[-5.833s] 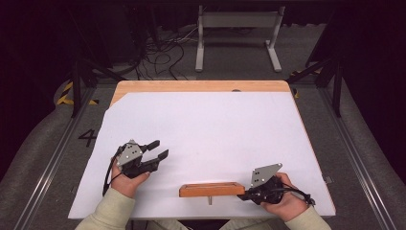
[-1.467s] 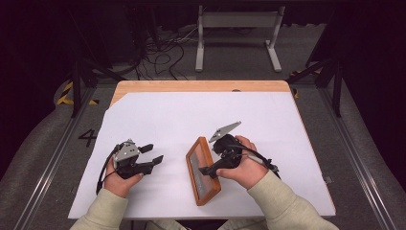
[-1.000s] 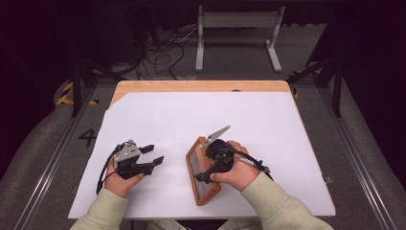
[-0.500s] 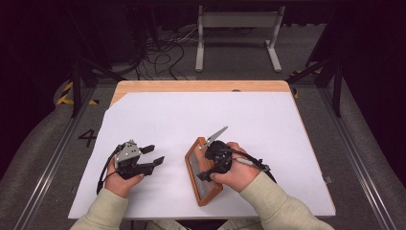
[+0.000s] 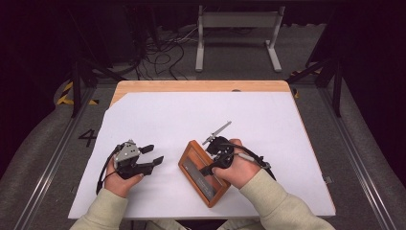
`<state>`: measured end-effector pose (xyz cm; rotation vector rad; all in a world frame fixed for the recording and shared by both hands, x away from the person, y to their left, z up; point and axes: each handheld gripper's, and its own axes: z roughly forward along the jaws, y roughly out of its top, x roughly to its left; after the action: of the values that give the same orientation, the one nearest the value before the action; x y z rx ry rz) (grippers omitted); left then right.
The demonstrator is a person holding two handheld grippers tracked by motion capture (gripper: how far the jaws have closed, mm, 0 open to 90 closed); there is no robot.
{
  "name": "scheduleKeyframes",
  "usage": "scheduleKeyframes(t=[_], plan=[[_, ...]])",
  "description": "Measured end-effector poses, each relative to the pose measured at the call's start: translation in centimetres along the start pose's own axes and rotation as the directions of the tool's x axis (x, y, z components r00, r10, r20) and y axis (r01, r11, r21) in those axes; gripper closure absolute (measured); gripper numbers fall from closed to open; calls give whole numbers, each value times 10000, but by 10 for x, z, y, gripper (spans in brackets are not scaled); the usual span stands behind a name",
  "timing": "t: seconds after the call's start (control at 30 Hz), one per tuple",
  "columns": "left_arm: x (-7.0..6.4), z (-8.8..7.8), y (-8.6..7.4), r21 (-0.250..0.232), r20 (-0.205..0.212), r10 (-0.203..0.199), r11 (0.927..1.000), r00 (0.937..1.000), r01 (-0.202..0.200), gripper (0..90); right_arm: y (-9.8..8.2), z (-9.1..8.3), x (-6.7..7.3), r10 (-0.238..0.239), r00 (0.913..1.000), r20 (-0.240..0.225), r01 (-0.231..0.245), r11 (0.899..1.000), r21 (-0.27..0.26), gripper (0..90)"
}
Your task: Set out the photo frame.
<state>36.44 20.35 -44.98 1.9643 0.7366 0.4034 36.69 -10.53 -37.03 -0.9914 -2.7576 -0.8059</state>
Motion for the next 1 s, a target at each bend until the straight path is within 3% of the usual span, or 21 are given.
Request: scheduleKeyframes(t=[0.33,0.47,0.57,0.73,0.8,0.83,0.87,0.9,0.93,1.0], plan=[[1,-2,-1,-10,-49,13,10000,10000,-13,410,9,-21,0,-1294,9909,370,1288,9915,167,714],[1,-4,-3,-11,-66,-92,10000,9999,92,411,17,-37,-2,-2039,9775,537,2040,9790,29,714],[2,-5,-4,10,-151,-55,10000,9999,55,411,26,-47,-4,-2852,9566,594,2857,9583,-5,714],[3,-10,-8,-13,-235,-181,9998,9996,181,411,44,-57,-13,-4099,9116,308,4088,9120,342,714],[3,-11,-9,-26,-267,-240,9997,9994,239,411,49,-57,-16,-4316,9018,232,4301,9013,513,714],[3,-12,-9,-44,-297,-245,9997,9993,244,411,49,-57,-16,-4316,9018,232,4301,9013,513,714],[4,-14,-10,-47,-319,-259,9997,9992,257,412,56,-57,-21,-4638,8858,165,4619,8845,649,714],[4,-14,-10,-47,-319,-259,9997,9992,257,412,56,-57,-21,-4638,8858,165,4619,8845,649,714],[4,-14,-10,-38,-350,-236,9997,9991,235,412,58,-57,-23,-4744,8802,135,4727,8789,644,714],[3,-15,-11,-53,-345,-320,9995,9989,318,412,62,-55,-29,-5155,8569,33,5148,8560,480,714]])
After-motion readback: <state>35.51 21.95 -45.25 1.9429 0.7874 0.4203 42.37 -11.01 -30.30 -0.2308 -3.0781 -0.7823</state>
